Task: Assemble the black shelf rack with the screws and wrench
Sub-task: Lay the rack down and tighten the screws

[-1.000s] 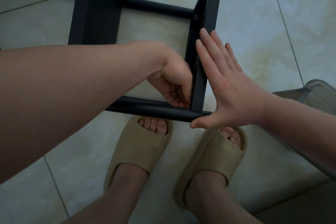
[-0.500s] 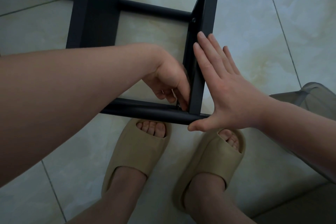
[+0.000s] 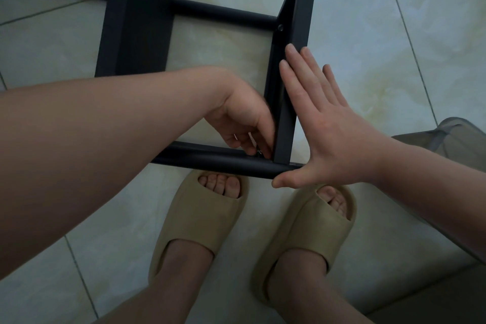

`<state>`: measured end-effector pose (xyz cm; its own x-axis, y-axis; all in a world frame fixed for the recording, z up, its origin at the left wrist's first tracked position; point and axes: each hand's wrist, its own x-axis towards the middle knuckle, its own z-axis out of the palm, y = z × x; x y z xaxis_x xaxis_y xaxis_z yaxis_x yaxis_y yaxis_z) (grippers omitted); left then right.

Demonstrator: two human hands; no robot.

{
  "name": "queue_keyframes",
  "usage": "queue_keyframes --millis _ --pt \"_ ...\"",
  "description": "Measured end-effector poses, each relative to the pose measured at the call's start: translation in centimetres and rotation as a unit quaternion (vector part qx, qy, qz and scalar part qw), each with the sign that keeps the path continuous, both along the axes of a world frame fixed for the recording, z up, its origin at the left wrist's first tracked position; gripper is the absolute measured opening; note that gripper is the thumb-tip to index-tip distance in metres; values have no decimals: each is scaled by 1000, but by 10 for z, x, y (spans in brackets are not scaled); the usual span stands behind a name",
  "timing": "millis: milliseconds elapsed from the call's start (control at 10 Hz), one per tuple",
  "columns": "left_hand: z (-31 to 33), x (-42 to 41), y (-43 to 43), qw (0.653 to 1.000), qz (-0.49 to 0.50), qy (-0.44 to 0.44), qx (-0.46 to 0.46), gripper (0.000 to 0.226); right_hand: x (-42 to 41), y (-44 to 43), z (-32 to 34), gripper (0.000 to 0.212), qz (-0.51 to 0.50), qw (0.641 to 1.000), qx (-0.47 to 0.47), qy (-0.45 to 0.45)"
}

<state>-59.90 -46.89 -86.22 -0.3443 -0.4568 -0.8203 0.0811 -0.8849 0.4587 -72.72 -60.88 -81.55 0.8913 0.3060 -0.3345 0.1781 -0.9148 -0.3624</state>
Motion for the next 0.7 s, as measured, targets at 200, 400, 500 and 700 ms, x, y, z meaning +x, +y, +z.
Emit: queue_keyframes --millis 200,400,500,700 --pt "1 0 -3 1000 -1 -15 -15 14 0 0 0 145 0 1000 4 -1" --pt "4 5 -2 999 -9 -35 -3 15 0 0 -1 144 1 1000 6 -6" --pt "1 1 -1 1000 8 -20 -13 10 1 0 -1 144 2 1000 6 -8" --pt "2 3 -1 1000 4 -20 -19 14 1 0 0 145 2 1000 6 -3"
